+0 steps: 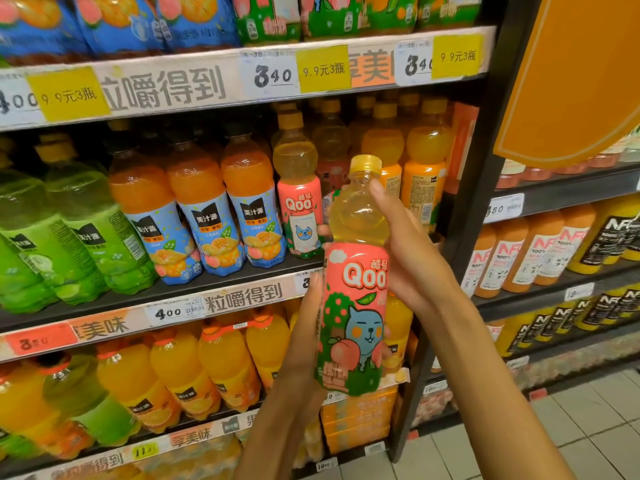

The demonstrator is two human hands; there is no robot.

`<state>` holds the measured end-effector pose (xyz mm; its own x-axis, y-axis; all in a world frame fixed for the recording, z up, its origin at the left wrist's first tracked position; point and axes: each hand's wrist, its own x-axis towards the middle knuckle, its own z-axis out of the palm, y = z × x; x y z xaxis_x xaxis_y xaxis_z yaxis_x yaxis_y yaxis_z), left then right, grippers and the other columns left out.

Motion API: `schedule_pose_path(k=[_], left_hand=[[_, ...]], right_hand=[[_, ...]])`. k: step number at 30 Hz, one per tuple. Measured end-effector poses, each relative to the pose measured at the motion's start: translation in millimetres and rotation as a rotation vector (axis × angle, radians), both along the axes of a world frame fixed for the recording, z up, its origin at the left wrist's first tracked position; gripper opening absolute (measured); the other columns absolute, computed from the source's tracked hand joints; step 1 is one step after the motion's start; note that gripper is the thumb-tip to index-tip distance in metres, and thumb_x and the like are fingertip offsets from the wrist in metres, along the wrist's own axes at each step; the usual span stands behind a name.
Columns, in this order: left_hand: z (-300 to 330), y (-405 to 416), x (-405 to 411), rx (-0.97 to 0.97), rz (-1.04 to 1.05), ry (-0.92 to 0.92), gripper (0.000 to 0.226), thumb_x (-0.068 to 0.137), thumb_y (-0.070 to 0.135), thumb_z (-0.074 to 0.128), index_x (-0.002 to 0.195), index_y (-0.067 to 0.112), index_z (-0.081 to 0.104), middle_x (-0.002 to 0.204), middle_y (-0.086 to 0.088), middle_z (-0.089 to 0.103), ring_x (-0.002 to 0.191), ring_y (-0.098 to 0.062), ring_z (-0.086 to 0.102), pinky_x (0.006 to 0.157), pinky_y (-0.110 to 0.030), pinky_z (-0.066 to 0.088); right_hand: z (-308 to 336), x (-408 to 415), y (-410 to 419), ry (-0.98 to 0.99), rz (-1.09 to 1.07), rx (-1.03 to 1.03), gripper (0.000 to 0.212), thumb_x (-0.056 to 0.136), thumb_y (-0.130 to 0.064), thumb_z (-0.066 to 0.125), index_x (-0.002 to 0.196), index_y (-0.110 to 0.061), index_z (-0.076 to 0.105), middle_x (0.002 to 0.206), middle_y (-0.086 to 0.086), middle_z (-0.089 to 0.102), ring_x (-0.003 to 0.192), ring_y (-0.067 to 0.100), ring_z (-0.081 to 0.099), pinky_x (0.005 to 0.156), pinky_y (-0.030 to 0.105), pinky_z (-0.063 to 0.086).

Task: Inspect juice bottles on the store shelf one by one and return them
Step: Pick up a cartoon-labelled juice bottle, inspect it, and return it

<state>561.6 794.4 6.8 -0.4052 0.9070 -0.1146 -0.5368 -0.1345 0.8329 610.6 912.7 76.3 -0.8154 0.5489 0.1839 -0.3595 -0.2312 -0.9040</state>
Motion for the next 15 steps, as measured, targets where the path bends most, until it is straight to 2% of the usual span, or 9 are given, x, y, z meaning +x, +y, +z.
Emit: schedule_pose_path(k=[1,3,7,9,11,15], left_hand=[[-0.7,-1.0,-0.7,0.001,-0.015,0.002,0.088,0.069,0.065,0.045,0.134,0.007,0.049,0.089,-0.016,0.068,0.066,-0.027,0.067,0.055,-0.031,0.054],[-0.8,-2.4,-2.3,-0.025,-0.006,0.064,0.085,0.068,0.066,0.046,0.13,0.009,0.054,0.089,-0.013,0.071,0.068,-0.025,0.069,0.058,-0.031,0.055],[-0.8,-2.7,-8.8,-0.127,0.086,0.273,0.078,0.065,0.073,0.045,0.121,0.021,0.063,0.107,-0.007,0.072,0.096,-0.023,0.07,0.079,-0.036,0.055],[0.3,-6.4,-12.2,-0.125,0.055,0.265,0.079,0.07,0.077,0.048,0.125,0.021,0.059,0.11,-0.008,0.071,0.1,-0.024,0.069,0.077,-0.032,0.056],[-0.5,-10.4,-15.5,-0.078,-0.066,0.212,0.082,0.07,0.079,0.052,0.124,0.019,0.06,0.107,-0.013,0.071,0.095,-0.026,0.07,0.074,-0.031,0.056],[-10.8,-14.0,-11.0,0.019,-0.213,0.146,0.093,0.056,0.076,0.068,0.122,0.011,0.061,0.097,-0.013,0.071,0.087,-0.026,0.069,0.078,-0.036,0.055]], right_hand=[[-0.4,-1.7,-0.7,0.02,0.01,-0.021,0.046,0.086,-0.046,0.061,0.117,-0.012,0.061,0.113,0.02,0.068,0.102,0.033,0.067,0.092,0.046,0.053],[-1.6,-4.3,-1.7,0.056,0.002,-0.025,0.037,0.086,-0.042,0.06,0.111,-0.015,0.065,0.105,0.017,0.07,0.092,0.029,0.069,0.083,0.042,0.056],[-4.0,-3.5,-1.3,0.103,-0.044,0.066,0.029,0.087,-0.037,0.057,0.108,-0.019,0.067,0.099,0.009,0.071,0.091,0.024,0.068,0.077,0.034,0.057],[-3.6,-3.1,-1.8,0.136,-0.021,0.061,0.028,0.087,-0.036,0.057,0.108,-0.02,0.066,0.099,0.009,0.071,0.09,0.024,0.068,0.077,0.035,0.057],[-3.5,-3.9,-2.7,0.211,0.079,-0.022,0.029,0.087,-0.036,0.058,0.107,-0.016,0.066,0.1,0.011,0.069,0.087,0.025,0.067,0.076,0.037,0.056],[-1.5,-4.3,-3.8,0.304,0.279,-0.085,0.043,0.079,-0.043,0.07,0.108,-0.013,0.064,0.096,0.011,0.07,0.079,0.022,0.069,0.071,0.032,0.057]])
